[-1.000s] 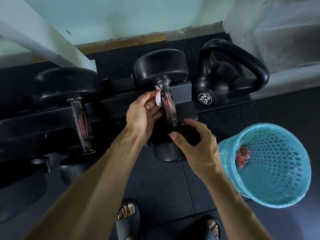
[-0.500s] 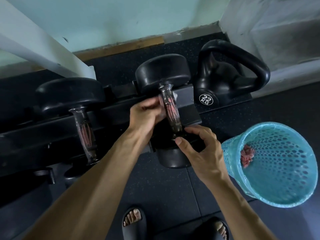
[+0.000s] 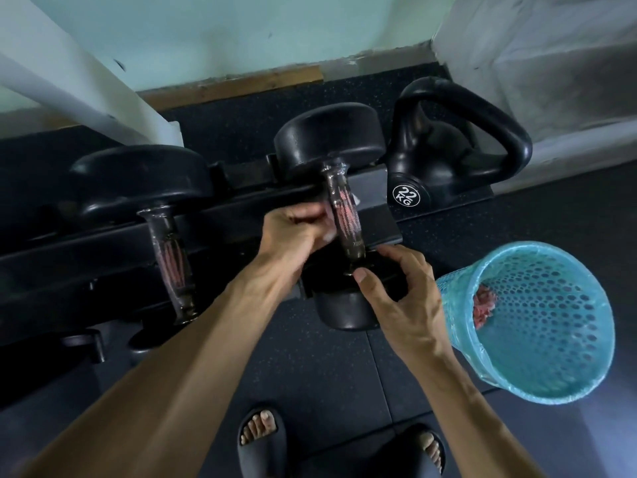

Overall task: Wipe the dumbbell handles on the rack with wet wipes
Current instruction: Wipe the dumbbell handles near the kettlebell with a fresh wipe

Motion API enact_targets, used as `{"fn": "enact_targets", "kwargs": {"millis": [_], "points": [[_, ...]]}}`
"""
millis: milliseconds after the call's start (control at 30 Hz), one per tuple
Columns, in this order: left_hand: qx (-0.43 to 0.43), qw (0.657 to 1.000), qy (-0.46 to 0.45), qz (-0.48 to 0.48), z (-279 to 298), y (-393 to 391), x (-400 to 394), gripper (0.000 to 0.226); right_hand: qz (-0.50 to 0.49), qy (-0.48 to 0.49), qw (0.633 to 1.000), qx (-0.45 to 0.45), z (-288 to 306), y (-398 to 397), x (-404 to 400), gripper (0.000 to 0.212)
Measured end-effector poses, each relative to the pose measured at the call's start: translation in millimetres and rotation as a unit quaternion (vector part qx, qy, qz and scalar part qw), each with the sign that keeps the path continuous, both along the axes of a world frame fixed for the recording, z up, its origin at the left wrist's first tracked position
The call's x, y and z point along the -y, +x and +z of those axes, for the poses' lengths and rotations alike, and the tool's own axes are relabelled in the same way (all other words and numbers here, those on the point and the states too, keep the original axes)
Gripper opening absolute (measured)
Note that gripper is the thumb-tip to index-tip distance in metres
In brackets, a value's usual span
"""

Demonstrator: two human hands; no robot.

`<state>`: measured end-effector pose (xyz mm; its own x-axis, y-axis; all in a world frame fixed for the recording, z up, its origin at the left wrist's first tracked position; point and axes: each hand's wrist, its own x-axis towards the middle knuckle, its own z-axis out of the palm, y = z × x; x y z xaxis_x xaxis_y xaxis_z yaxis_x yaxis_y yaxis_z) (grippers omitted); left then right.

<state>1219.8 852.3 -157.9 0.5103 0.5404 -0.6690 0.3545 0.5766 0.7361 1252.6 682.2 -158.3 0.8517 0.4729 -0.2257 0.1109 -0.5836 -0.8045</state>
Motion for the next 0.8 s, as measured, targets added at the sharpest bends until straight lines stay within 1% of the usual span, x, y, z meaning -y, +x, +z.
{"fn": "enact_targets", "kwargs": {"millis": [67,100,133,167,200,267,300,333,367,400,433,467,500,533,567,633,667,733,800], "points": [[-0.05,0.994,0.014,-0.093,1.7,-18.8,14.2,0.027,0.011,-0.019,0.999,0.029,0.6,-2.0,-1.4,0.071],[-0.053,0.992,0.013,-0.114,0.8,-23.0,16.5,0.028,0.018,-0.026,0.999,0.036,1.2,-2.5,-1.6,0.075],[-0.043,0.994,0.002,-0.099,0.2,-21.5,14.7,0.027,0.024,-0.032,0.998,0.039,1.5,-2.8,-1.6,0.078],[-0.025,0.998,-0.018,-0.052,0.0,-15.2,9.5,0.025,0.027,-0.037,0.998,0.041,1.6,-3.0,-1.4,0.08],[0.0,0.999,-0.043,0.017,-0.7,-6.2,2.2,0.025,0.028,-0.039,0.998,0.043,1.0,-3.3,-0.4,0.081],[0.06,0.982,-0.099,0.147,0.3,13.5,-11.7,0.022,0.026,-0.037,0.998,0.046,-1.1,-3.9,-0.1,0.08],[0.078,0.976,-0.115,0.166,0.7,17.6,-12.6,0.02,0.024,-0.036,0.998,0.047,-1.6,-4.0,-0.1,0.078],[0.076,0.979,-0.118,0.147,0.1,16.4,-9.5,0.02,0.021,-0.035,0.998,0.047,-1.6,-4.2,-0.2,0.077],[0.056,0.988,-0.105,0.094,-1.1,10.2,-3.5,0.021,0.017,-0.033,0.998,0.05,-1.6,-3.9,-0.8,0.075],[0.024,0.996,-0.085,0.022,-2.2,-0.3,3.5,0.021,0.013,-0.031,0.998,0.054,-1.3,-4.1,-1.5,0.073],[-0.01,0.997,-0.059,-0.05,-4.2,-11.5,9.9,0.022,0.011,-0.029,0.998,0.059,-1.2,-4.5,-1.9,0.071],[-0.035,0.994,-0.036,-0.099,-5.4,-18.3,13.7,0.024,0.01,-0.026,0.998,0.063,-0.7,-4.9,-1.9,0.07],[-0.047,0.992,-0.023,-0.112,-6.8,-19.8,12.7,0.025,0.009,-0.024,0.998,0.065,-0.7,-4.9,-1.7,0.069],[-0.047,0.995,-0.022,-0.091,-6.3,-17.6,9.2,0.024,0.011,-0.024,0.998,0.064,-1.3,-4.5,-1.6,0.068],[-0.03,0.998,-0.031,-0.04,-4.4,-13.0,4.7,0.021,0.013,-0.027,0.998,0.062,-1.8,-4.4,-1.2,0.068],[0.031,0.996,-0.051,0.064,-2.7,1.1,-5.5,0.017,0.014,-0.029,0.998,0.06,-2.2,-3.0,-0.1,0.067],[0.046,0.994,-0.043,0.088,-1.6,5.5,-7.9,0.016,0.015,-0.03,0.998,0.058,-2.7,-2.6,-0.1,0.067],[0.037,0.996,-0.013,0.075,2.7,3.1,-3.5,0.015,0.013,-0.033,0.998,0.053,-3.1,-2.8,-0.4,0.067],[-0.008,1.0,0.025,0.0,5.7,-13.6,8.8,0.013,0.008,-0.028,0.998,0.055,-2.5,-3.1,-1.5,0.068]]}}
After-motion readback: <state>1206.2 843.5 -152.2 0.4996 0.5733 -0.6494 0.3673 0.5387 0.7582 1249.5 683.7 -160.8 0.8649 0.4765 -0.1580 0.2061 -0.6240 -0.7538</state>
